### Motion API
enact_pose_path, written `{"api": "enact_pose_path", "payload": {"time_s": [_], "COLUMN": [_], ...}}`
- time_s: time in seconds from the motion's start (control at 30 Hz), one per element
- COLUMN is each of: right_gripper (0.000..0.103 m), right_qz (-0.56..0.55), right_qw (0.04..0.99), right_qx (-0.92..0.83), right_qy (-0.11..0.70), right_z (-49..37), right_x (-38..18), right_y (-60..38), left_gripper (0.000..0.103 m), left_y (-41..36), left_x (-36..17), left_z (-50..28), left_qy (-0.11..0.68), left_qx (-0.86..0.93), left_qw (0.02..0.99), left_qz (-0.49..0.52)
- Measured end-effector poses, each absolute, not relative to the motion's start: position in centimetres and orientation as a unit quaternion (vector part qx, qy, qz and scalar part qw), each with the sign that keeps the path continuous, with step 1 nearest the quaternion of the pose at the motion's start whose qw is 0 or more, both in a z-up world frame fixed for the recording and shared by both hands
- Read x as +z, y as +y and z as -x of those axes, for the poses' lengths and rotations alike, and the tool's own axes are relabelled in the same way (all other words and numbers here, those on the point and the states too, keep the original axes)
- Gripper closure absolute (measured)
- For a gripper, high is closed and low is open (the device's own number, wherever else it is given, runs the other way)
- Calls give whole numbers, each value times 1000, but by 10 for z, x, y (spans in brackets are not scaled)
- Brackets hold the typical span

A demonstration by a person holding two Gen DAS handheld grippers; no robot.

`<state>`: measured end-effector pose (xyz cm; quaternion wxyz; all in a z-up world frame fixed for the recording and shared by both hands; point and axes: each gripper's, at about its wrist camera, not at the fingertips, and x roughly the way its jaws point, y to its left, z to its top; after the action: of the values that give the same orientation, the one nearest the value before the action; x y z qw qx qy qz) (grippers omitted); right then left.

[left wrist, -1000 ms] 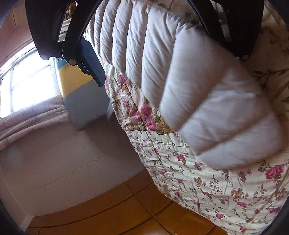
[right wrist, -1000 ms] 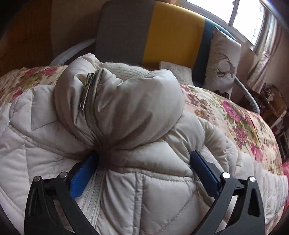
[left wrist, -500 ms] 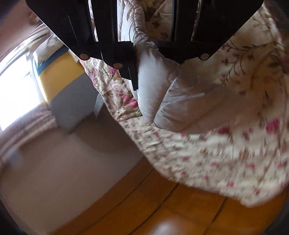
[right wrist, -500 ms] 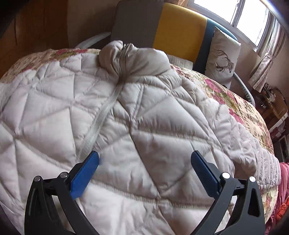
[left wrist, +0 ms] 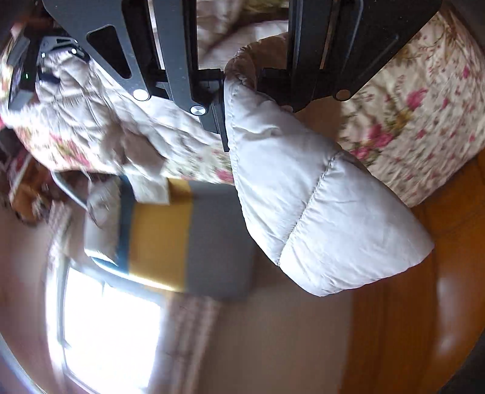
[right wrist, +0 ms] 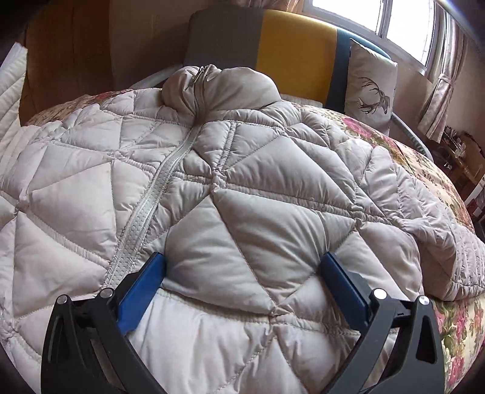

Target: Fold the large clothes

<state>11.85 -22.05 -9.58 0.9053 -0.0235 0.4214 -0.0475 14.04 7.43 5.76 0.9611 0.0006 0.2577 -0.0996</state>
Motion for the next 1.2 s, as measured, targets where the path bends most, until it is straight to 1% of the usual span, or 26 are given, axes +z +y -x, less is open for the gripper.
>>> {"api": "enact_pose_path", "payload": {"time_s": [0.17, 0.33, 0.4, 0.43, 0.47, 0.5, 0.57, 0.63, 0.67, 0.8, 0.9, 0.97, 1.0, 1.03, 1.07, 1.1, 1.13, 1.17, 1.2], "right_gripper": [2, 2, 2, 2, 2, 2, 2, 2, 2, 2, 2, 3, 6, 8, 14, 22, 27, 40, 64], "right_qz": [0, -24, -26, -27, -27, -29, -30, -30, -29, -35, -54, -89, -117, -152, -186, -222, -251, -275, -287], "right_qw": [906, 907, 908, 908, 908, 908, 908, 909, 909, 910, 909, 910, 909, 904, 898, 887, 874, 862, 852], "right_qx": [-37, -25, -24, -24, -23, -23, -21, -21, -22, -15, -1, 26, 40, 53, 64, 72, 77, 80, 77], "right_qy": [421, 419, 418, 418, 418, 417, 416, 416, 416, 413, 412, 403, 398, 395, 395, 399, 408, 418, 430], "right_z": [-119, -117, -117, -117, -116, -116, -116, -116, -115, -109, -96, -88, -86, -87, -91, -99, -109, -120, -130], "right_x": [-96, -98, -98, -98, -98, -98, -97, -97, -96, -89, -73, -60, -54, -51, -50, -53, -58, -65, -73], "right_y": [-228, -232, -233, -233, -232, -233, -233, -233, -233, -236, -241, -246, -249, -254, -256, -259, -259, -259, -256], "left_gripper": [89, 89, 89, 84, 73, 67, 41, 29, 26, 26, 26, 26, 26, 29, 32, 32, 32, 32, 32], "left_y": [-28, -97, -111, -117, -119, -119, -113, -102, -97, -66, -23, 2, 18, 28, 37, 44, 45, 43, 41], "left_x": [34, -14, -30, -39, -43, -46, -44, -35, -29, -9, -1, -2, -6, -11, -17, -27, -35, -43, -48], "left_z": [-140, -136, -138, -139, -139, -138, -130, -120, -116, -104, -111, -121, -129, -133, -137, -143, -146, -148, -147], "left_qy": [292, 319, 331, 339, 345, 349, 344, 330, 325, 311, 300, 301, 309, 315, 324, 337, 345, 349, 349], "left_qx": [-169, -208, -212, -212, -217, -225, -239, -250, -253, -258, -212, -183, -164, -155, -147, -140, -138, -138, -140], "left_qw": [934, 907, 898, 893, 888, 884, 884, 890, 893, 905, 926, 935, 937, 936, 935, 931, 928, 926, 926], "left_qz": [-120, -179, -198, -208, -212, -213, -209, -193, -183, -135, -89, -51, -24, -5, 14, 31, 38, 42, 41]}}
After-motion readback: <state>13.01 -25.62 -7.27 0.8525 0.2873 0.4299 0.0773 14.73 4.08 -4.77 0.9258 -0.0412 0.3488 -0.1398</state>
